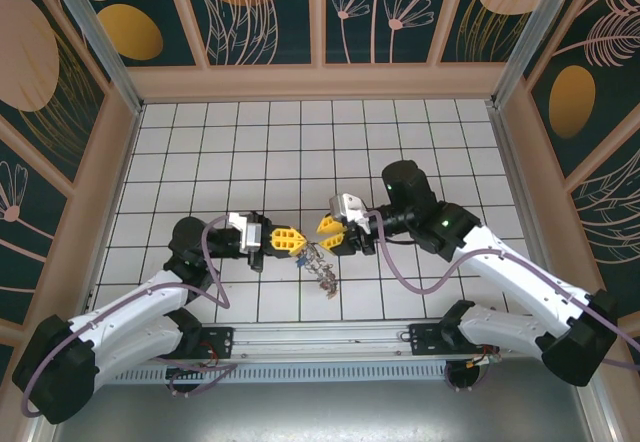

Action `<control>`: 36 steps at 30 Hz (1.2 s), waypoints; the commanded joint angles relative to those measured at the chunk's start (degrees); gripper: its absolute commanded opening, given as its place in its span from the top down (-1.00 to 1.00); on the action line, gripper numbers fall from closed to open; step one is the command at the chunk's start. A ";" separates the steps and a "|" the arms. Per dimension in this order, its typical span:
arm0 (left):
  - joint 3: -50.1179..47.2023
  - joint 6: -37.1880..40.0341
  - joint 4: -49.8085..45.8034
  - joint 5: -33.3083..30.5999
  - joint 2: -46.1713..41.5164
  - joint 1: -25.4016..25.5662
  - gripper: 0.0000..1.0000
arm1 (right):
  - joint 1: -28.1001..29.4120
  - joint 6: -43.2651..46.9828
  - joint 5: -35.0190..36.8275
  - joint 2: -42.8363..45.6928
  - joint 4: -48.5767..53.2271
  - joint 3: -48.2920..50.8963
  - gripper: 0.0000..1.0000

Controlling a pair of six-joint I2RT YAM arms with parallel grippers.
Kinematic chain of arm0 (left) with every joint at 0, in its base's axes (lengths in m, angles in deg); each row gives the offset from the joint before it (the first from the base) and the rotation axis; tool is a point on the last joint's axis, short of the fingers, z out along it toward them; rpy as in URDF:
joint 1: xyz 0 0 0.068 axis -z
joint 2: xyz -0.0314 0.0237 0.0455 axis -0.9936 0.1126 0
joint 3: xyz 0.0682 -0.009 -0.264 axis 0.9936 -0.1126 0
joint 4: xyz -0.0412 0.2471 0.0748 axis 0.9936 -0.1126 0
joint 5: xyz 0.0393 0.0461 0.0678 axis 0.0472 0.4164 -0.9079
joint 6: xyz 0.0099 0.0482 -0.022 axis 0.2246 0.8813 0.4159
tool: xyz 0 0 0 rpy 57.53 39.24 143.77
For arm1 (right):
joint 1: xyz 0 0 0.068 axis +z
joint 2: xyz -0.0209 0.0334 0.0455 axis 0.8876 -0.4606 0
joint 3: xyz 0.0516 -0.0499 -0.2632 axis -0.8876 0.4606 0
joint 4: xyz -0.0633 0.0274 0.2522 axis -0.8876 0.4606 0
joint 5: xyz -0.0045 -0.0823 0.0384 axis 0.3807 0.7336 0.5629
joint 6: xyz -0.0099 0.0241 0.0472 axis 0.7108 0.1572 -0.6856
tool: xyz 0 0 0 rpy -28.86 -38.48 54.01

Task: Put the keys on the keyring

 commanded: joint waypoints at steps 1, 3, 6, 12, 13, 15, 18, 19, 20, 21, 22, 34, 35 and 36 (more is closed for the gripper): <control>0.11 -1.99 5.78 0.67 -1.34 0.29 1.00 | 0.25 -2.74 -2.80 1.30 -5.25 2.24 0.43; 0.18 -1.99 5.68 0.74 -1.38 0.36 1.00 | 0.94 -3.46 -2.67 0.84 -6.45 2.62 0.42; 0.21 -2.06 5.51 0.85 -1.38 0.35 1.00 | 1.91 -4.30 -2.84 0.05 -8.26 2.63 0.42; 0.38 -1.64 4.54 1.53 -1.30 0.28 1.00 | 1.99 -4.35 -2.47 -1.43 -8.81 1.59 0.49; 0.38 -1.64 4.52 1.60 -1.21 0.31 1.00 | 1.99 -4.35 -2.55 -1.67 -8.67 1.47 0.53; 0.46 -1.64 4.78 1.68 -1.03 0.36 1.00 | 1.99 -4.16 -2.79 -2.40 -8.23 1.09 0.65; 0.64 -1.71 5.22 1.73 -0.72 0.35 1.00 | 1.99 -3.82 -3.06 -3.44 -7.91 0.64 1.00; 0.69 -1.79 5.43 1.79 -0.44 0.34 1.00 | 1.99 -4.05 -3.14 -3.60 -8.28 0.63 1.00; 0.73 -1.96 5.77 1.90 -0.14 0.39 1.00 | 2.05 -4.32 -3.36 -4.00 -8.75 0.64 1.00; 0.73 -2.20 6.13 2.02 0.22 0.44 1.00 | 2.12 -4.48 -3.63 -4.20 -9.08 0.45 1.00; 0.80 -2.25 6.30 2.21 0.52 0.43 1.00 | 2.24 -4.74 -4.07 -4.55 -9.45 0.33 1.00; 1.30 -1.73 6.88 2.81 2.97 0.79 1.00 | 3.19 -6.96 -4.16 -8.49 -9.14 -3.47 1.00; 1.35 -1.73 7.00 2.76 3.03 0.85 1.00 | 3.22 -6.98 -4.37 -8.63 -8.98 -3.66 1.00; 1.35 -1.81 7.13 2.83 3.20 0.88 1.00 | 3.22 -6.99 -4.54 -8.70 -8.79 -3.70 1.00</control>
